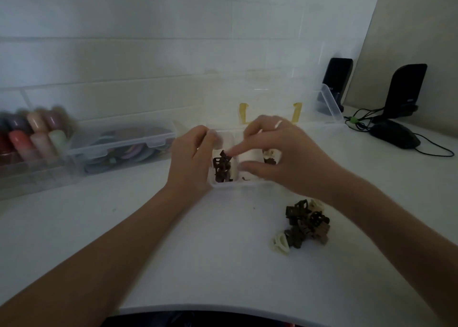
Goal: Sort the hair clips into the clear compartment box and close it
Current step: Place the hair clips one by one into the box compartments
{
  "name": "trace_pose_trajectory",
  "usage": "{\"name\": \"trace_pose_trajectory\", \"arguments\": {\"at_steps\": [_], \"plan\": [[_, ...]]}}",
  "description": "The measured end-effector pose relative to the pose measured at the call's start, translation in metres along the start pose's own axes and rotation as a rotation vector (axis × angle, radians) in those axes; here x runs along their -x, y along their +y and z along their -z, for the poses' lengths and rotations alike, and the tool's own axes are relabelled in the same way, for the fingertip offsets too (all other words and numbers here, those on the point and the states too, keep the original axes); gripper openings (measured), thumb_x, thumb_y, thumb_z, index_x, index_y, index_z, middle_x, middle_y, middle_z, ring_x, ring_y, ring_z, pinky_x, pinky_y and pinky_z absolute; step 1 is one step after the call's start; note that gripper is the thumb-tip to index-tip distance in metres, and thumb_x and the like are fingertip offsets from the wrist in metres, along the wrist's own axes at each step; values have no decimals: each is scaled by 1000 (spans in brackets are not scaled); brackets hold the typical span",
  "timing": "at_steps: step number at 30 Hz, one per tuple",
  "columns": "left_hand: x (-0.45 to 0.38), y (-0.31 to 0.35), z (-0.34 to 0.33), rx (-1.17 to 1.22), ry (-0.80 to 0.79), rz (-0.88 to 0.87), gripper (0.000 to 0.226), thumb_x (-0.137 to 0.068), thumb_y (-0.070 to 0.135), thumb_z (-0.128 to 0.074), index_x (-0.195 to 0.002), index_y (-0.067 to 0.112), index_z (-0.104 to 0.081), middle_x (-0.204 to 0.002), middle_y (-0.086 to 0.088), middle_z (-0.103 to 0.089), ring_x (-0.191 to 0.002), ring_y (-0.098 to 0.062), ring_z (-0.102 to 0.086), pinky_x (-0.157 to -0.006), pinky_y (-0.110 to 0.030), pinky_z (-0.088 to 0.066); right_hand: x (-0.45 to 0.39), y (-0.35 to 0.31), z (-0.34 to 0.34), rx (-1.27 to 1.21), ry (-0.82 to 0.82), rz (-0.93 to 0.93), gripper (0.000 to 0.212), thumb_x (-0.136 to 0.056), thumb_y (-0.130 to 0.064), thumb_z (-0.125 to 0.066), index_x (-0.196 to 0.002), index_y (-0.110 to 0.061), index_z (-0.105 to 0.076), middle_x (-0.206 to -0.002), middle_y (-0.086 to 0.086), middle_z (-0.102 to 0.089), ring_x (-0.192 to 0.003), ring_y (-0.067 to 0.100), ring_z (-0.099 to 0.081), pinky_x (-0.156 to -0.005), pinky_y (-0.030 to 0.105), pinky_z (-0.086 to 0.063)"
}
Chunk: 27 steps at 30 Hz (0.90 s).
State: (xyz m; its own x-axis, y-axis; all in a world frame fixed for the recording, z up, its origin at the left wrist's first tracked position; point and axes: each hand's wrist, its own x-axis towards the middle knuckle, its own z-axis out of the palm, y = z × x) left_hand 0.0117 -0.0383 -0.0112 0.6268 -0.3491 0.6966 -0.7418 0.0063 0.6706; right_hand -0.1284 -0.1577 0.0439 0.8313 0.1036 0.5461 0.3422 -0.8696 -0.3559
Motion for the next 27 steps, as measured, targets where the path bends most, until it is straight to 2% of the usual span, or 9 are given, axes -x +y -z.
{"name": "trace_pose_trajectory", "arguments": {"at_steps": [3,4,6,10,14,16,20,23,27], "plan": [[0,2,0,15,-3,41,33,-89,20,-43,-71,-2,-59,-64,-15,-56,-57,-5,-42,-54,-19,-32,17,-9,33,-159,-411,-115,24,-69,-43,-73,-92,-38,-73,-83,-13,-61,-69,10,-53,-62,17,-44],[0,2,0,14,-1,44,33,-89,20,-43,-71,-2,-60,-64,-14,-57,-56,-3,-42,-54,-16,-32,24,-11,38,-146,-549,-161,30,-66,-48,-72,-95,-43,-71,-90,-15,-62,-76,7,-55,-67,16,-45],[0,2,0,4,0,51,33,-89,19,-42,-71,1,-62,-64,-10,-58,-55,-3,-44,-54,-15,-32,41,-8,34,-21,-640,-179,38,-62,-55,-72,-99,-48,-67,-98,-23,-58,-92,-1,-53,-81,15,-43],[0,3,1,4,-1,50,33,-92,17,-43,-72,0,-63,-64,-3,-59,-56,-1,-46,-56,-16,-34,58,5,13,144,-481,-60,28,-67,-50,-76,-90,-36,-72,-85,-28,-60,-93,-3,-49,-79,8,-39],[-1,0,0,4,-1,64,33,-91,18,-43,-73,0,-64,-73,-15,-64,-63,-11,-50,-61,-30,-40,63,14,5,164,-342,-44,9,-72,-39,-75,-76,-32,-70,-79,-22,-61,-82,0,-48,-69,22,-47],[-1,-1,1,5,0,68,33,-91,19,-43,-73,1,-64,-76,-17,-66,-64,-12,-51,-62,-32,-40,63,13,2,135,-305,-56,9,-73,-39,-75,-80,-33,-72,-79,-23,-59,-83,-1,-48,-71,23,-47],[-1,0,0,-35,7,56,33,-91,19,-42,-73,3,-65,-75,-15,-67,-67,-20,-55,-66,-35,-42,65,8,7,121,-303,-43,33,-75,-36,-73,-107,-41,-65,-95,-24,-60,-93,-4,-50,-82,17,-44],[0,1,2,-44,10,18,33,-93,16,-42,-73,2,-65,-74,-14,-66,-65,-20,-53,-64,-27,-40,66,3,2,71,-338,54,40,-78,-18,-71,-111,-39,-66,-104,-22,-65,-96,-5,-53,-89,12,-39],[3,5,3,-53,8,-35,32,-94,15,-42,-76,0,-65,-70,-3,-64,-61,-5,-49,-59,-14,-35,66,4,-7,61,-355,46,29,-82,-25,-66,-108,-37,-69,-92,-28,-66,-85,-2,-52,-80,18,-46]]}}
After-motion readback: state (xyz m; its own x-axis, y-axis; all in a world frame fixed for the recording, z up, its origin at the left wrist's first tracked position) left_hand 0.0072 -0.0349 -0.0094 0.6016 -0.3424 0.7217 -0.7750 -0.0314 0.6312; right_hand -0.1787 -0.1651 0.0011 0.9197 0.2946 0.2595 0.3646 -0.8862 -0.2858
